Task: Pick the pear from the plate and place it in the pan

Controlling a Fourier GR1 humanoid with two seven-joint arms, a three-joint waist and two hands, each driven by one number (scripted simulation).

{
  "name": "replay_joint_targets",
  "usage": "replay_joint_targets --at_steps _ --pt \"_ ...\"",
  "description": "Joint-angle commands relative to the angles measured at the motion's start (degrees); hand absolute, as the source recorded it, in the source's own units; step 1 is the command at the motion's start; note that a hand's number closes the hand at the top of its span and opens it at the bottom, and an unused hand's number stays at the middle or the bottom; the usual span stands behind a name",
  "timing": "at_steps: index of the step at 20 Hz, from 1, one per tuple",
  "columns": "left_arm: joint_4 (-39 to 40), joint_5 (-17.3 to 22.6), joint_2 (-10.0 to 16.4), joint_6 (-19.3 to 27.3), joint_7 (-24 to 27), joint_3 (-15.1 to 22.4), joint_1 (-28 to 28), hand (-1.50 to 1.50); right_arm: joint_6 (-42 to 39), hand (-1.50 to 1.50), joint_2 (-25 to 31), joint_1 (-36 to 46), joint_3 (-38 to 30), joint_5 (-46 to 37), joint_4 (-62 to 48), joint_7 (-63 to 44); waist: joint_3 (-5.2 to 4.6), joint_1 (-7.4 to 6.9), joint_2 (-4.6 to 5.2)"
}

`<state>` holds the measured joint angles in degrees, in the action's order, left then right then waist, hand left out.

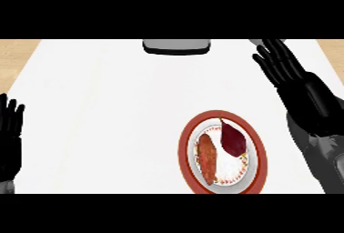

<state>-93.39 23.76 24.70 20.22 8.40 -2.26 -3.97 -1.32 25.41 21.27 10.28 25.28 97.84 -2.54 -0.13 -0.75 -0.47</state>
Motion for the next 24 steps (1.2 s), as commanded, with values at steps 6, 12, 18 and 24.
replay_joint_targets --at_steps 6,12,18,24 --pt "0.61 -5.02 2.75 -4.77 -2.48 7.74 7.86 0.0 -31.34 1.5 -2.95 0.31 12.03 9.7 -11.55 9.06 1.0 -1.83 3.92" --pt "5.28 -5.12 1.84 -4.88 -6.79 9.08 11.39 0.0 -31.2 -1.5 4.7 -3.82 -2.76 -5.12 -26.7 36.65 0.65 1.66 2.11" --pt "6.78 -6.21 -0.12 -4.83 -9.1 11.36 14.95 0.0 -37.68 -1.5 14.64 0.64 -5.64 -14.48 -39.04 52.46 0.48 -0.53 1.79" --pt "9.88 -6.46 -0.19 -5.21 -12.03 10.95 20.68 0.0 -36.62 -1.5 23.33 8.9 -0.16 -24.05 -39.56 53.03 0.36 -1.36 1.68"
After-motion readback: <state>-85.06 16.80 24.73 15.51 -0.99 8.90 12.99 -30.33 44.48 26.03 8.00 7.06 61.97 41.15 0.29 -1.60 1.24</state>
